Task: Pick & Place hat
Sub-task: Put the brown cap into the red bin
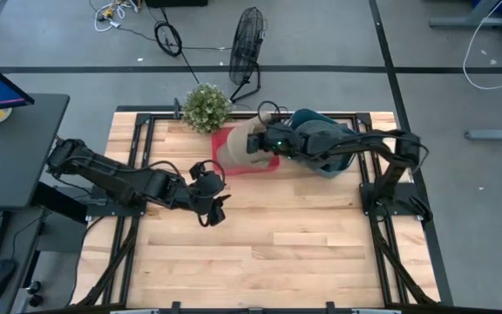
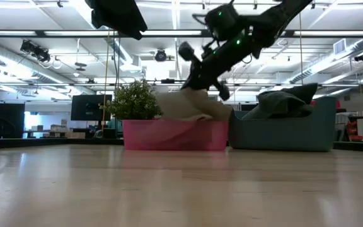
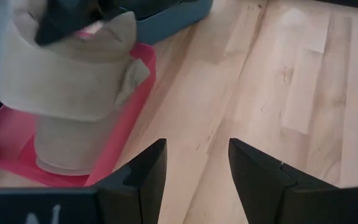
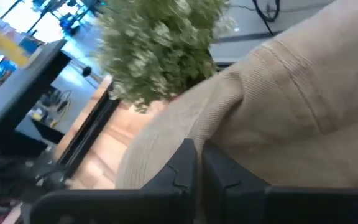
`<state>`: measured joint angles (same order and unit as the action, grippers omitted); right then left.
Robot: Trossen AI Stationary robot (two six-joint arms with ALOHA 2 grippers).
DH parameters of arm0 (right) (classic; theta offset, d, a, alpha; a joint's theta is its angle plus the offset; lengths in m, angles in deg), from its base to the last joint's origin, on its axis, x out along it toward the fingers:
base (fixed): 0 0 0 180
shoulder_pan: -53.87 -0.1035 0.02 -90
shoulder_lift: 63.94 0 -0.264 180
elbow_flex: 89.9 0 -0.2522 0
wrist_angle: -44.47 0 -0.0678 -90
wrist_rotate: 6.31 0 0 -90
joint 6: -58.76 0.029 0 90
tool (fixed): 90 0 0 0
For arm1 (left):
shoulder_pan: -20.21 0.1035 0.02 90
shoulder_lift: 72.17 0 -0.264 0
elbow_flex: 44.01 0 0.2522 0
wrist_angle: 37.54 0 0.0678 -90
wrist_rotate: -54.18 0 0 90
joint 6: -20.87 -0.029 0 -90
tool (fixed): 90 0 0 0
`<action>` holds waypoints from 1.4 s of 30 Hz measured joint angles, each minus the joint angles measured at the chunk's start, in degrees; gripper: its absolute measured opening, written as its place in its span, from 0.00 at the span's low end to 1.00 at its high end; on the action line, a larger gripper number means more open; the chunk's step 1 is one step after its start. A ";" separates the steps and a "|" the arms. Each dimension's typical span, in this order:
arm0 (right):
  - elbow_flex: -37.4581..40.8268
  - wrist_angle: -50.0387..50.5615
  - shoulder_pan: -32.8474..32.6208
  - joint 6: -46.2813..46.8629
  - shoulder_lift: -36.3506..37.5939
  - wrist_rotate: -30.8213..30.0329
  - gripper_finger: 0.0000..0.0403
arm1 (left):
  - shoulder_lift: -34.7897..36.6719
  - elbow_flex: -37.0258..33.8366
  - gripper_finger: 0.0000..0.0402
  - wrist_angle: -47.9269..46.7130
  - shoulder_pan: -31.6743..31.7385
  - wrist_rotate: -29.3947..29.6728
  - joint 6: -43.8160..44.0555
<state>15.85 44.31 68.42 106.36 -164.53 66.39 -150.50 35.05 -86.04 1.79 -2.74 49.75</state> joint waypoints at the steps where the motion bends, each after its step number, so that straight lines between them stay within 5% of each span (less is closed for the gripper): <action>1: -0.03 -0.31 0.12 0.25 -1.06 0.03 0.03 | 0.00 0.00 0.44 0.00 0.00 0.00 -0.02; 8: 0.05 -2.07 1.05 0.37 -4.31 0.94 0.05 | -0.02 -0.02 0.44 -1.21 -0.02 0.00 0.02; 16: 0.13 -8.22 0.93 -3.57 -4.33 5.48 0.19 | -0.04 -0.04 0.44 -1.65 -0.02 0.00 0.49; 27: -1.68 -7.68 -0.44 -7.74 2.70 10.67 0.24 | -0.04 -0.07 0.44 -6.59 0.61 0.71 5.40; 33: -1.75 2.38 -0.75 -16.02 12.79 13.86 0.23 | -0.04 -0.07 0.44 -7.03 2.50 0.83 5.27; 38: -1.76 16.95 -4.26 -22.63 23.51 24.31 0.20 | -0.07 -0.07 0.44 -2.61 7.01 1.62 -7.51; 42: -1.77 27.61 -8.85 -26.28 30.36 25.52 0.19 | -1.29 -0.02 0.44 6.59 13.79 -0.59 -15.03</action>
<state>14.08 71.92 59.56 80.08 -134.18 91.90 -151.79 35.03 -79.44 15.58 -3.33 34.72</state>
